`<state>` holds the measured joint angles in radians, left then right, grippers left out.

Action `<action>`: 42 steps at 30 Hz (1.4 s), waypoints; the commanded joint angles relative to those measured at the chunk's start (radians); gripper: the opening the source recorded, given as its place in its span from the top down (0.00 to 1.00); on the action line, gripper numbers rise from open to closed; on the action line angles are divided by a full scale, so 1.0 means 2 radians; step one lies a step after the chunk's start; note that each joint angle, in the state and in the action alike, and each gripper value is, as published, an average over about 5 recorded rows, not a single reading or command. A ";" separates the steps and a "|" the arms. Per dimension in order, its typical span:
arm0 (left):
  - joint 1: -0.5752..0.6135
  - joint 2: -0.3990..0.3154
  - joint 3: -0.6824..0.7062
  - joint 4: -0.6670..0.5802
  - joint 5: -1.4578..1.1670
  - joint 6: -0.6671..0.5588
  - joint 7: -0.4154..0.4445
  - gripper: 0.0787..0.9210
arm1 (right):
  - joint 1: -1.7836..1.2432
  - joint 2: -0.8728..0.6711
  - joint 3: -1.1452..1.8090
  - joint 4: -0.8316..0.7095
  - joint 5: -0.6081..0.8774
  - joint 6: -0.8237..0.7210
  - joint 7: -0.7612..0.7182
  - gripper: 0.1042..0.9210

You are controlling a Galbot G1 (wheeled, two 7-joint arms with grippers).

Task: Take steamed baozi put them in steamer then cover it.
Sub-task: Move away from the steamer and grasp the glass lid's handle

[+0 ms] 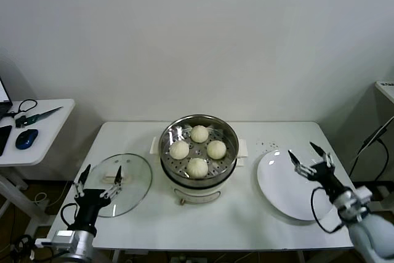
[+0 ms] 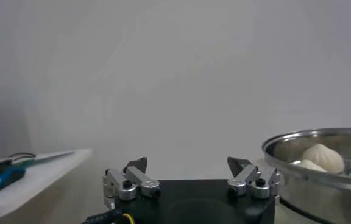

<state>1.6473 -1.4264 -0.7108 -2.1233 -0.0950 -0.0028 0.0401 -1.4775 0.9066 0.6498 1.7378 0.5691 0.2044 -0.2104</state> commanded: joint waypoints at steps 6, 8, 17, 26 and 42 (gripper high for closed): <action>-0.001 0.003 0.002 0.011 0.043 -0.035 -0.019 0.12 | -0.105 0.196 0.060 0.038 -0.003 0.199 0.035 0.12; 0.001 0.002 0.003 0.012 0.052 -0.039 -0.023 0.12 | -0.105 0.210 0.057 0.041 -0.003 0.206 0.039 0.12; 0.007 0.016 0.009 0.030 0.186 -0.060 -0.074 0.12 | -0.104 0.224 0.027 0.024 -0.003 0.223 0.058 0.12; 0.017 0.079 0.008 0.091 0.584 -0.071 -0.182 0.12 | -0.097 0.221 0.012 0.004 -0.007 0.221 0.067 0.12; -0.093 0.018 0.034 0.295 0.762 0.022 -0.240 0.12 | -0.104 0.221 0.007 0.004 -0.008 0.223 0.071 0.12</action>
<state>1.5207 -1.3796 -0.6466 -1.6684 1.2512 -0.0021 -0.3882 -1.6813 1.3351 0.6692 1.7489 0.5550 0.6391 -0.0724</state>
